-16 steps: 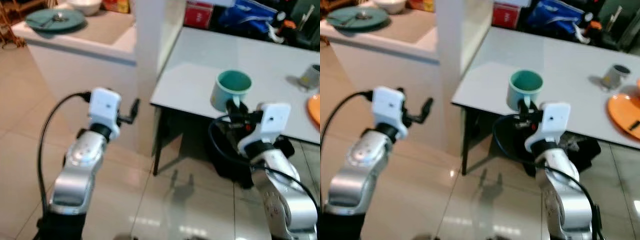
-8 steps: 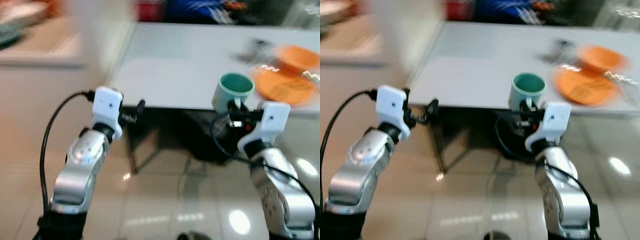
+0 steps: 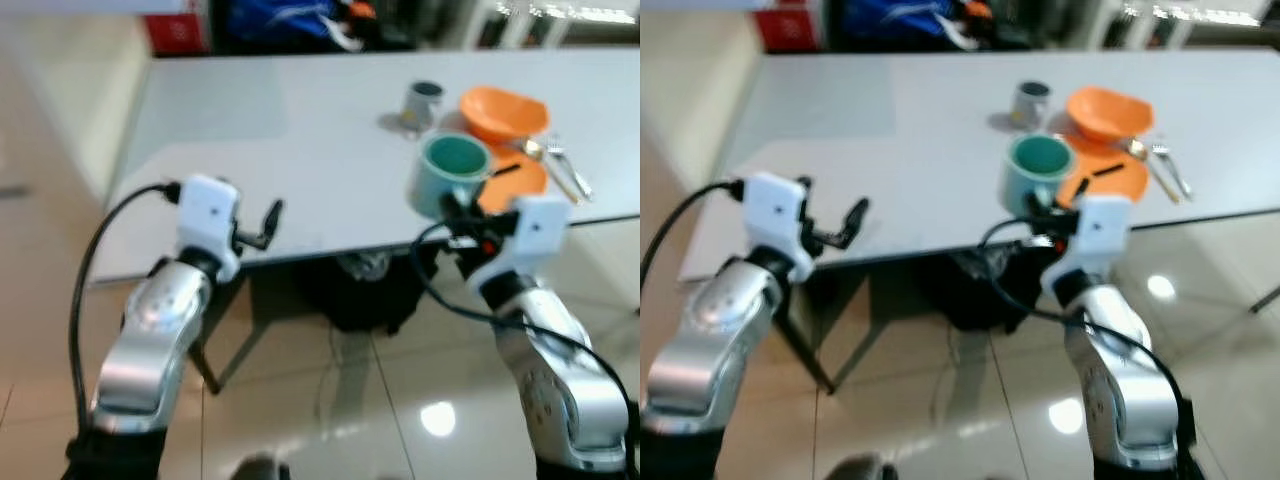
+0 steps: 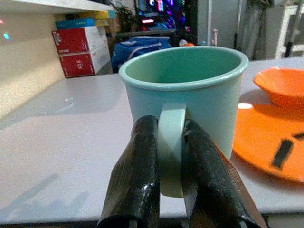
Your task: Setting the table
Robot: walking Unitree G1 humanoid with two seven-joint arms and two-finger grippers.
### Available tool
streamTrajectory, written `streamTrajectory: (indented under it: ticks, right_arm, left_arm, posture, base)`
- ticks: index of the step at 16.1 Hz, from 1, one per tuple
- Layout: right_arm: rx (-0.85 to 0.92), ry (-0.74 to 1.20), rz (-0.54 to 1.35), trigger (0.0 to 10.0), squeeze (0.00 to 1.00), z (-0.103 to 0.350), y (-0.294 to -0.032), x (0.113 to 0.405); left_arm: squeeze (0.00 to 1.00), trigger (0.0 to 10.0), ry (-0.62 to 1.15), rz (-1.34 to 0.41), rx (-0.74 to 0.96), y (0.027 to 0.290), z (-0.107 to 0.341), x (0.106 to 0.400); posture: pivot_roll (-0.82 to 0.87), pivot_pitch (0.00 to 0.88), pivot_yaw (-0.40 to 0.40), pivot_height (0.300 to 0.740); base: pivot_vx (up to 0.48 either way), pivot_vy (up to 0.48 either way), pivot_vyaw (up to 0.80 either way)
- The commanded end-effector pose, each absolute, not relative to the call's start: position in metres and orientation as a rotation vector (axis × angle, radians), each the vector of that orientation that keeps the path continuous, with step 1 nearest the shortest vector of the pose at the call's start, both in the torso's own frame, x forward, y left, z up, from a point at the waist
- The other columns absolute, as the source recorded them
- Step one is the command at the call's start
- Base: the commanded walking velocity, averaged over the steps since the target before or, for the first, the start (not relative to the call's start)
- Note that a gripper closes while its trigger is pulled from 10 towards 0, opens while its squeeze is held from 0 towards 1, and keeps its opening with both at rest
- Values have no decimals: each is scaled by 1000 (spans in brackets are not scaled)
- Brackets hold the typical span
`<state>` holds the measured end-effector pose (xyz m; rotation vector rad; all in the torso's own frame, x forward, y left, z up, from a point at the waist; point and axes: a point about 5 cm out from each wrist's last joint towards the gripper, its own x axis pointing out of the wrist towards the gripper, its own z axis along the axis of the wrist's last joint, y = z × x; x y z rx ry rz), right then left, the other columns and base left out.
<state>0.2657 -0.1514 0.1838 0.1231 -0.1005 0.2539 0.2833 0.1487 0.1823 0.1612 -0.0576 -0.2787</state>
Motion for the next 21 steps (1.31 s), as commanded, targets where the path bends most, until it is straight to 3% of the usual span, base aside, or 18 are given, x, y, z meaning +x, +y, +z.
streamTrajectory:
  ticks: [1, 5, 12, 16, 21]
  right_arm:
    - [78, -82, 299, 10000, 0, 183, -151, 267]
    - [73, -84, 317, 10000, 0, 182, -146, 272]
    - [96, -92, 188, 10000, 0, 178, -161, 282]
    - [154, -48, 86, 10000, 0, 165, -171, 292]
    - [171, -7, 117, 10000, 0, 147, -165, 306]
  left_arm:
    - [0, 10000, -75, -287, 161, 145, 187, 281]
    - [0, 10000, -77, -284, 169, 146, 187, 279]
    - [0, 10000, -63, -352, 212, 137, 184, 274]
    - [0, 10000, -53, -469, 220, 128, 179, 265]
    - [0, 10000, -36, -623, 225, 115, 174, 260]
  posture:
    - [90, 64, -36, 740]
    - [101, 58, -39, 740]
    - [109, 63, -47, 740]
    - [118, 60, -34, 740]
    - [120, 28, -18, 740]
  base:
    - [454, 0, 0]
    - [445, 0, 800]
    - [408, 0, 0]
    - [0, 0, 0]
    - [0, 0, 0]
